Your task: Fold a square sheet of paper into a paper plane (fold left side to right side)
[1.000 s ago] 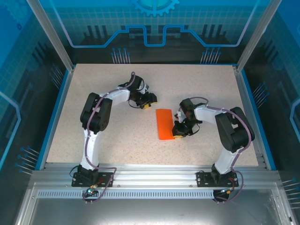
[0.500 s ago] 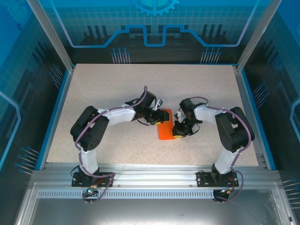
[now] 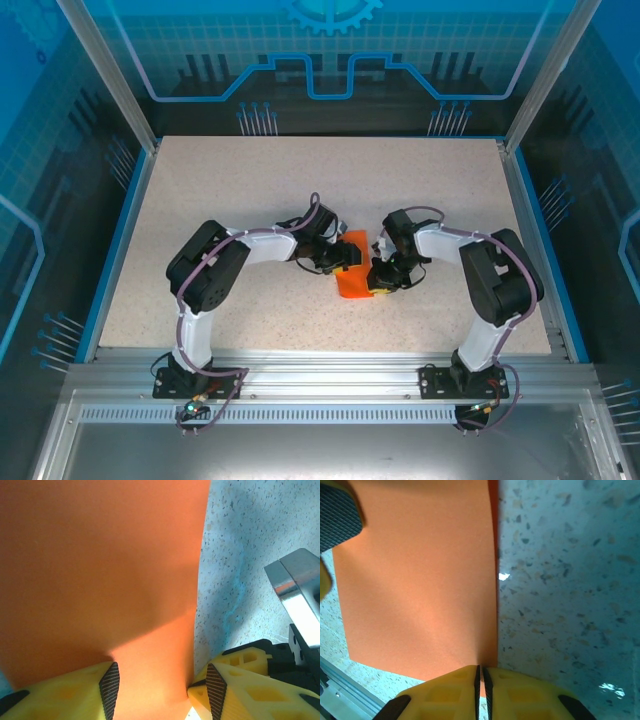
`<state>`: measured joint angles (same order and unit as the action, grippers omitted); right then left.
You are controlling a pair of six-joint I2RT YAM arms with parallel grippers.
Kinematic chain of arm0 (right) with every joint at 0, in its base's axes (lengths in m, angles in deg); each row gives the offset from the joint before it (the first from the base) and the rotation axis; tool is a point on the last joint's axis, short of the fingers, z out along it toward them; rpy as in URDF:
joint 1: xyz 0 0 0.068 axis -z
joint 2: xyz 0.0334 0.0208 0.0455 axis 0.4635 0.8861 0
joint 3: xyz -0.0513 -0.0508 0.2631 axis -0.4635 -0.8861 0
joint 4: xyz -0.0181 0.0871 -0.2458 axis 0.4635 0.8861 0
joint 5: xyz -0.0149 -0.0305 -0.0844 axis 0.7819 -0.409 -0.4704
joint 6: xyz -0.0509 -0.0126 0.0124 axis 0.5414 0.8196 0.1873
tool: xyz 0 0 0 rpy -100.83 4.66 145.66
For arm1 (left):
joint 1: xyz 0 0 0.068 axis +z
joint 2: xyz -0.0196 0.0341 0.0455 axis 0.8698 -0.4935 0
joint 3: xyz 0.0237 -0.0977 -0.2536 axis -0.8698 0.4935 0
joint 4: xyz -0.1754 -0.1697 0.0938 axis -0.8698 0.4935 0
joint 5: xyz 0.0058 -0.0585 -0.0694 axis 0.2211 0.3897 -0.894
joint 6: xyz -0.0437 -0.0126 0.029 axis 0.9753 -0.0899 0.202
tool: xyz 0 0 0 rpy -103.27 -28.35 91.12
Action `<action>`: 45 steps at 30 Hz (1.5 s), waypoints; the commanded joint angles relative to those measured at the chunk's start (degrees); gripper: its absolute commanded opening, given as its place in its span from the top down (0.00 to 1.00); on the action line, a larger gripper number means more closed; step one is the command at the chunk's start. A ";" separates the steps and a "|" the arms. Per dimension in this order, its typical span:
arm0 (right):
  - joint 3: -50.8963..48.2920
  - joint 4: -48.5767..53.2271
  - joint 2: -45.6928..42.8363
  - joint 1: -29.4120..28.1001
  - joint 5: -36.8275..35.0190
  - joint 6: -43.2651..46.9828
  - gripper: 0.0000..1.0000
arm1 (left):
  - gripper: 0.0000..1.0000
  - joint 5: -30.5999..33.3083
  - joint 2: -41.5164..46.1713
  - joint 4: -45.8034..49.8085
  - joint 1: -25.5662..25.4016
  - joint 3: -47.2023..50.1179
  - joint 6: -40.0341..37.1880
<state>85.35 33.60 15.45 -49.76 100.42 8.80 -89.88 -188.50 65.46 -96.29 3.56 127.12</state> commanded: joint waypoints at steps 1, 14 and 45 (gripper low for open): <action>-0.12 1.11 -2.95 0.53 -1.73 0.79 0.85 | 0.46 1.72 -1.72 0.41 -1.03 1.54 0.08; 14.03 -5.77 5.61 7.56 6.82 -4.23 0.89 | 0.46 1.92 -1.41 0.65 -1.69 1.13 -0.32; 17.48 -0.05 18.76 4.75 -3.28 -4.21 0.89 | 0.46 1.56 3.70 -1.20 -3.63 4.71 -1.74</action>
<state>104.32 27.98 31.67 -44.19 105.23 4.64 -88.59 -185.90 64.45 -99.22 6.31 126.55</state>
